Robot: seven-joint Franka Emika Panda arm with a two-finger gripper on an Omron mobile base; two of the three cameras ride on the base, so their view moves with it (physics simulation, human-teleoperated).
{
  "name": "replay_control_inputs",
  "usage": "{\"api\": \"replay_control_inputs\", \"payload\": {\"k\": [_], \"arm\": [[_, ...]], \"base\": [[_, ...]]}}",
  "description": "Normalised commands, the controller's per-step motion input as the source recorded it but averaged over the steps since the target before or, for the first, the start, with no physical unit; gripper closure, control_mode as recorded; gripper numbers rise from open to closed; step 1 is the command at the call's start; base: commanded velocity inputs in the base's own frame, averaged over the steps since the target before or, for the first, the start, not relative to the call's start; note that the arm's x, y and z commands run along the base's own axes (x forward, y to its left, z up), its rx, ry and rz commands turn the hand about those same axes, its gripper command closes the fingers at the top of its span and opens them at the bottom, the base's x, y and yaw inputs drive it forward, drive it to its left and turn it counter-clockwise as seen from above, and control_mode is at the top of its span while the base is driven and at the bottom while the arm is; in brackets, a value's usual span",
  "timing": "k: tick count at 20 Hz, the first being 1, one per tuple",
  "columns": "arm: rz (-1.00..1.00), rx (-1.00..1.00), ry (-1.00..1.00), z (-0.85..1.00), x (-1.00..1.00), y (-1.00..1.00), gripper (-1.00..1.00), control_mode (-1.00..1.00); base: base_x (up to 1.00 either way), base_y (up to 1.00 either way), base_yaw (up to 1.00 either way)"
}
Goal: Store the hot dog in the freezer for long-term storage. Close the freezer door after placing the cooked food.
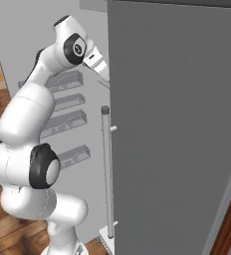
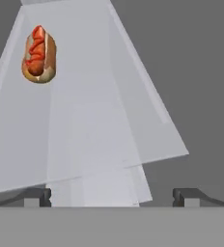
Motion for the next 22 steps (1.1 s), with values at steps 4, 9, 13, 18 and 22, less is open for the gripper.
{"api": "replay_control_inputs", "payload": {"k": [4, 9, 13, 18, 22], "arm": [[0.0, 0.0, -0.08, 0.0, -0.91, 0.24, -1.0, -1.0], [0.02, -0.01, -0.06, 0.04, -1.0, 0.33, -1.0, -1.0], [0.09, -0.08, -0.02, 0.08, -1.0, 0.54, -1.0, -1.0], [0.14, -0.08, 0.0, 0.1, -1.0, 0.61, -1.0, -1.0], [0.28, 0.01, 0.0, 0.08, -0.87, 0.13, -1.0, -1.0]], "base": [[0.0, 0.0, 0.0], [0.0, 0.0, 0.0], [0.0, 0.0, 0.0], [0.0, 0.0, 0.0], [0.0, 0.0, 0.0]]}}
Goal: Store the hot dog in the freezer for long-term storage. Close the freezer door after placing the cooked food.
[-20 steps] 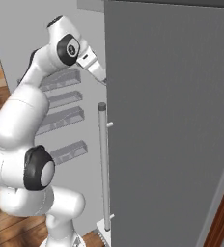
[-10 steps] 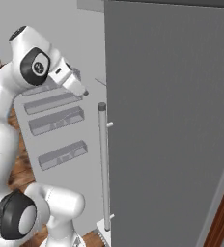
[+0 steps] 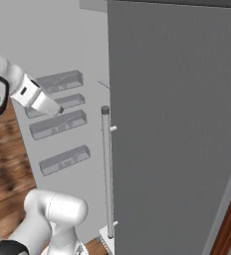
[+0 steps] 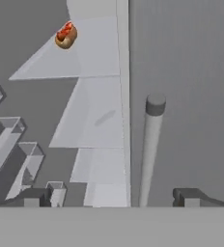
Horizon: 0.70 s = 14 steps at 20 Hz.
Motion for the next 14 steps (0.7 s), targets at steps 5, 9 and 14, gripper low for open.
{"api": "replay_control_inputs", "payload": {"k": [5, 9, 14], "arm": [[0.42, 0.14, 0.02, 0.0, -0.75, 0.0, -1.0, -1.0], [0.42, 0.23, 0.15, -0.02, -0.61, 0.03, -1.0, -1.0], [0.17, 0.04, 0.53, -0.35, -0.06, 0.21, -1.0, -1.0]], "base": [[0.0, 0.0, 0.0], [0.0, 0.0, 0.0], [0.0, 0.0, 0.0]]}}
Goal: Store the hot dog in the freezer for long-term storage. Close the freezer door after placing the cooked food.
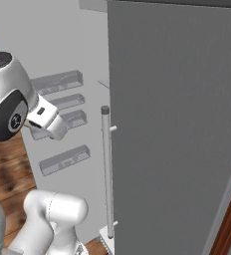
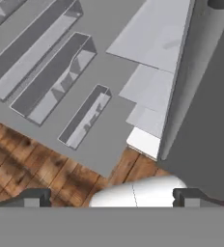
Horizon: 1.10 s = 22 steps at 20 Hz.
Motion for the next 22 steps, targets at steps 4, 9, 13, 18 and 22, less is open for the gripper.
{"api": "replay_control_inputs", "payload": {"k": [4, 9, 13, 18, 22], "arm": [[0.07, -0.11, 0.52, -0.83, 0.0, 0.21, -1.0, -1.0], [0.08, -0.1, 0.16, -0.72, -0.1, 0.01, -1.0, -1.0], [0.07, -0.01, 0.0, -0.7, -0.16, -0.1, -1.0, -1.0], [0.08, 0.0, 0.0, -0.64, -0.04, -0.12, -1.0, -1.0], [0.03, 0.0, 0.01, -0.04, 0.0, 0.0, -1.0, -1.0]], "base": [[0.0, 0.0, 0.0], [0.0, 0.0, 0.0], [0.0, 0.0, 0.0], [0.0, 0.0, 0.0], [0.0, 0.0, 0.0]]}}
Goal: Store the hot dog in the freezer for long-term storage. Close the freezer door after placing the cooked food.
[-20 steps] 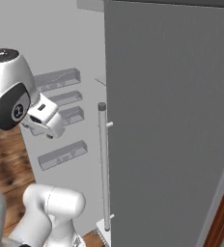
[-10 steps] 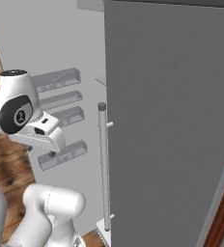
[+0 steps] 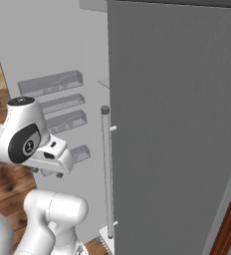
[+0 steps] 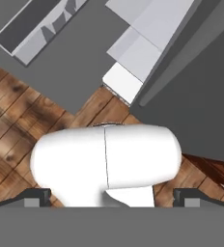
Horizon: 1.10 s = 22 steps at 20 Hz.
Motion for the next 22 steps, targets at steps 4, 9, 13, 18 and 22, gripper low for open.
{"api": "replay_control_inputs", "payload": {"k": [4, 9, 13, 18, 22], "arm": [[0.0, 0.0, 0.0, 0.0, -0.04, 0.0, -1.0, -1.0], [0.0, 0.0, 0.0, -0.04, -0.36, 0.03, -1.0, 1.0], [0.0, 0.0, 0.0, 0.0, 0.0, 0.0, -1.0, 1.0], [0.0, 0.0, 0.0, 0.0, 0.0, 0.0, -1.0, 1.0], [0.0, 0.0, 0.0, 0.0, 0.0, 0.0, -1.0, 1.0]], "base": [[0.0, 0.0, 0.0], [-0.13, 0.02, -0.01], [-0.73, 0.21, -0.17], [-0.42, 0.55, -0.38], [-0.21, 0.69, -0.51]]}}
